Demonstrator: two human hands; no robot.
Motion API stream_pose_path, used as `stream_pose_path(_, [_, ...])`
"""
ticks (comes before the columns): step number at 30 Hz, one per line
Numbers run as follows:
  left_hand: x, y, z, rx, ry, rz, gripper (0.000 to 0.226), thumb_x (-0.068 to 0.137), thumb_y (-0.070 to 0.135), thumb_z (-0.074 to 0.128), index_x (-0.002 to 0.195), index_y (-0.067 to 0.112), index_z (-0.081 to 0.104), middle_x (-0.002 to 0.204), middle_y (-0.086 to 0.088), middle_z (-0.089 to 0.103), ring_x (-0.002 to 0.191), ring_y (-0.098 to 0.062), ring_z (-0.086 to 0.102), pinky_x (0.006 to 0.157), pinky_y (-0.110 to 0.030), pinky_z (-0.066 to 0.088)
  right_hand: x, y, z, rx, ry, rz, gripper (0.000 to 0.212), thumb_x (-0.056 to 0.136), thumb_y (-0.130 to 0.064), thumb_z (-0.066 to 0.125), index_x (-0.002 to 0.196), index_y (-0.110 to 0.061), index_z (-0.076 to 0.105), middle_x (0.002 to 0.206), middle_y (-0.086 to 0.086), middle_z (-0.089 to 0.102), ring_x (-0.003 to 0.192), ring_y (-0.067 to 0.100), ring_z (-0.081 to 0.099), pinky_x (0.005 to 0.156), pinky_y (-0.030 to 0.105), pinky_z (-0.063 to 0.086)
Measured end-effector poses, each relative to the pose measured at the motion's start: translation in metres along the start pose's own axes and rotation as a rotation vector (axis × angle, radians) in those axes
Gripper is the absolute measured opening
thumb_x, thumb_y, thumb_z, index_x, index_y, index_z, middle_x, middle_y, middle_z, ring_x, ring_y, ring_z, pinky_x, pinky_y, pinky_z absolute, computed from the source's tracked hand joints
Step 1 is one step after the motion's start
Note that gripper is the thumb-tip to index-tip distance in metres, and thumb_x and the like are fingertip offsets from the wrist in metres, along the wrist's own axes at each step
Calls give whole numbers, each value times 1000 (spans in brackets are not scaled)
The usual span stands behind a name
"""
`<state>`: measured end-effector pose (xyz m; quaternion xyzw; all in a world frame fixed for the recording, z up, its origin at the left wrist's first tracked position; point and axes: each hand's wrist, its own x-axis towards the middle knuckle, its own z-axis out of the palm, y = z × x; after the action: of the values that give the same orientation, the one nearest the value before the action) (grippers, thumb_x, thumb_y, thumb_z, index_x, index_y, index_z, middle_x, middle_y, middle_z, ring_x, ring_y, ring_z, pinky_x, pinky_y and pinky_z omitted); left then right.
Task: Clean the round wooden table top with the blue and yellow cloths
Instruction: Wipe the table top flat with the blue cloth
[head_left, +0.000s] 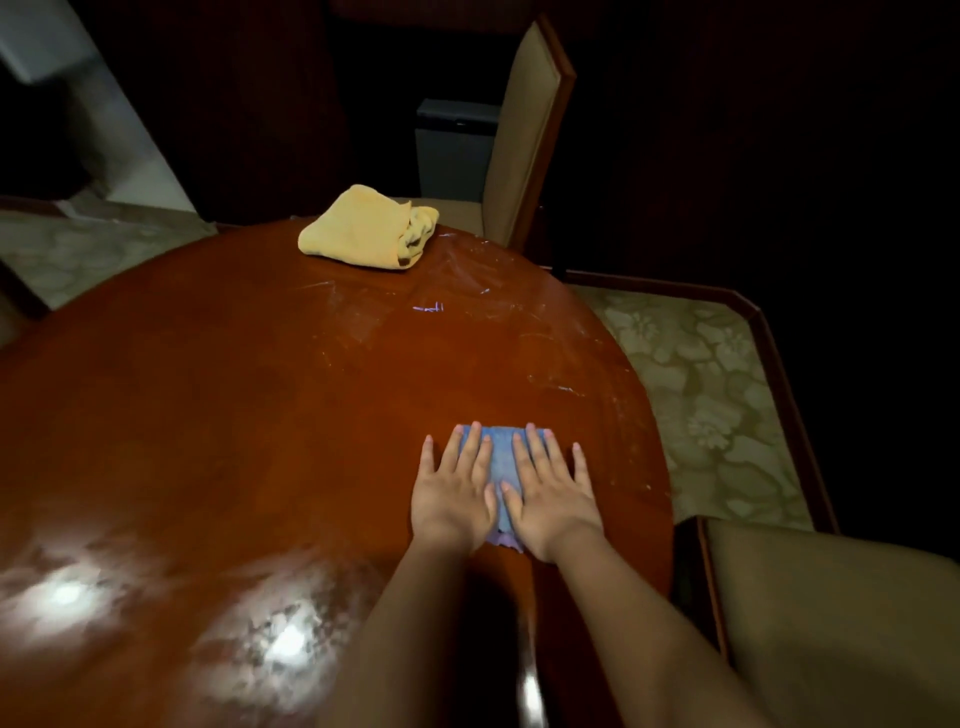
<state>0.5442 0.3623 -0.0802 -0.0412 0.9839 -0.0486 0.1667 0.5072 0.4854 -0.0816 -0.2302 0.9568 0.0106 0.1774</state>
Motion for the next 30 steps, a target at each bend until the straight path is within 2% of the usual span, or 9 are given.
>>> stream_pose_path(3, [-36,28,5,0,-13,-3,59,101,39,8,147,13,-19,156,-5,-23,143,-22,-22,116,-49,-9,-40,11,15,32,-15,-12,79,62,-52,-30,135,-21,-29,154,-1,-29,141,17,-27,112,42,-19])
stream_pose_path(11, [-79,72,10,37,-67,-13,60,101,39,8,147,13,-21,155,-4,-26,143,-23,-23,115,-52,-10,-91,37,36,61,-16,-30,81,59,-54,-30,133,-22,-30,154,-3,-30,140,15,-29,109,40,-24])
stream_pose_path(13, [-76,72,11,44,-59,-5,60,101,39,8,146,13,-22,155,-4,-27,143,-23,-23,115,-53,-10,-87,38,35,47,-4,-43,77,65,-54,-29,134,-22,-30,153,-3,-31,140,15,-30,111,42,-21])
stream_pose_path(14, [-71,70,11,46,-51,3,60,101,39,7,146,13,-22,155,-4,-27,143,-23,-23,115,-53,-10,-83,39,34,40,2,-42,71,74,-55,-25,137,-21,-30,153,-3,-31,140,16,-30,112,42,-20])
stream_pose_path(17, [-47,67,5,55,-32,15,59,100,39,6,146,13,-22,155,-5,-26,143,-23,-23,115,-53,-11,-62,45,24,37,-12,-9,60,99,-48,1,146,-19,-23,154,-3,-30,140,16,-29,113,42,-19])
stream_pose_path(30, [144,10,-44,-28,31,-1,59,99,38,7,149,14,-15,157,-4,-20,145,-22,-18,113,-52,-14,129,64,-45,28,-7,52,59,101,-44,8,149,-19,-16,156,-2,-26,142,15,-26,115,44,-15])
